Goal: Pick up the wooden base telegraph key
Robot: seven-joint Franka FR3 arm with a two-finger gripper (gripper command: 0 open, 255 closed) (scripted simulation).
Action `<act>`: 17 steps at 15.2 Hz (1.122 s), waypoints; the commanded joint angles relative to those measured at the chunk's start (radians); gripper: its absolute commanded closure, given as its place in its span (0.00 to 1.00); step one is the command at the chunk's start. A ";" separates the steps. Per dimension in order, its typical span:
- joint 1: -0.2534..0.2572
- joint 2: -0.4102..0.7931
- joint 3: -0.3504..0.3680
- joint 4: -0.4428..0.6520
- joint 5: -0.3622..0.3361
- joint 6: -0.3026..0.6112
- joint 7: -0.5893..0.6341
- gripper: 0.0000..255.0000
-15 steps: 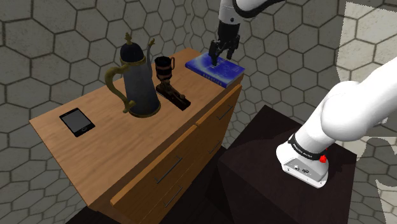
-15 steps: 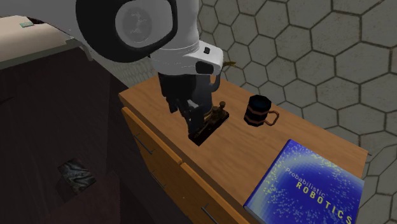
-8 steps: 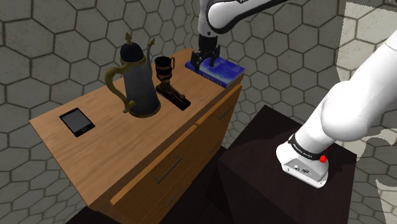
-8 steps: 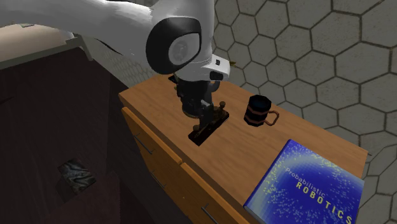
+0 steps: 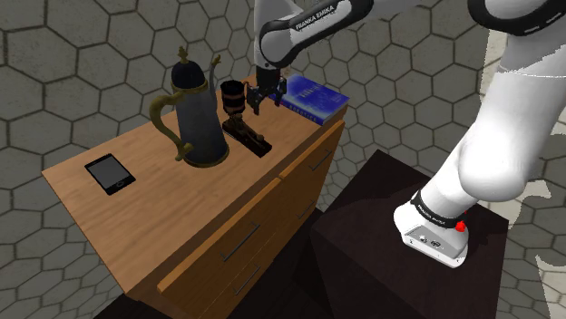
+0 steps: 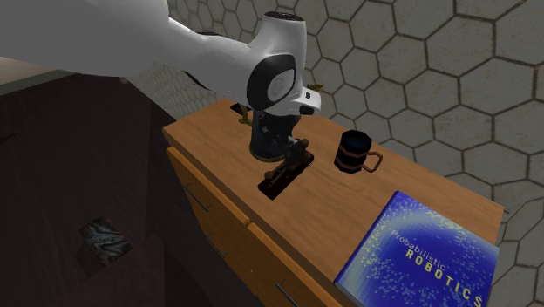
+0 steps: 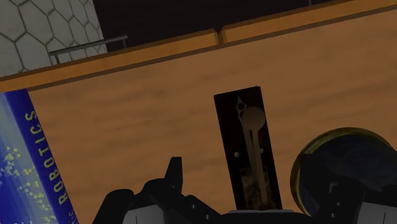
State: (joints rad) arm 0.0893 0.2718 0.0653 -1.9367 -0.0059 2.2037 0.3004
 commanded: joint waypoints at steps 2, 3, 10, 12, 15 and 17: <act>0.010 0.122 0.002 0.104 -0.005 0.016 0.013 0.00; 0.014 0.162 0.003 0.143 -0.007 0.016 0.017 0.00; 0.033 0.359 0.003 0.334 -0.014 0.019 0.033 0.00; 0.034 0.374 0.002 0.330 -0.015 0.038 0.033 0.00; 0.034 0.404 0.001 0.328 -0.017 0.070 0.033 0.00; 0.034 0.404 0.001 0.328 -0.017 0.070 0.033 0.00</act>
State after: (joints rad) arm 0.1233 0.6709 0.0661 -1.6115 -0.0225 2.2710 0.3331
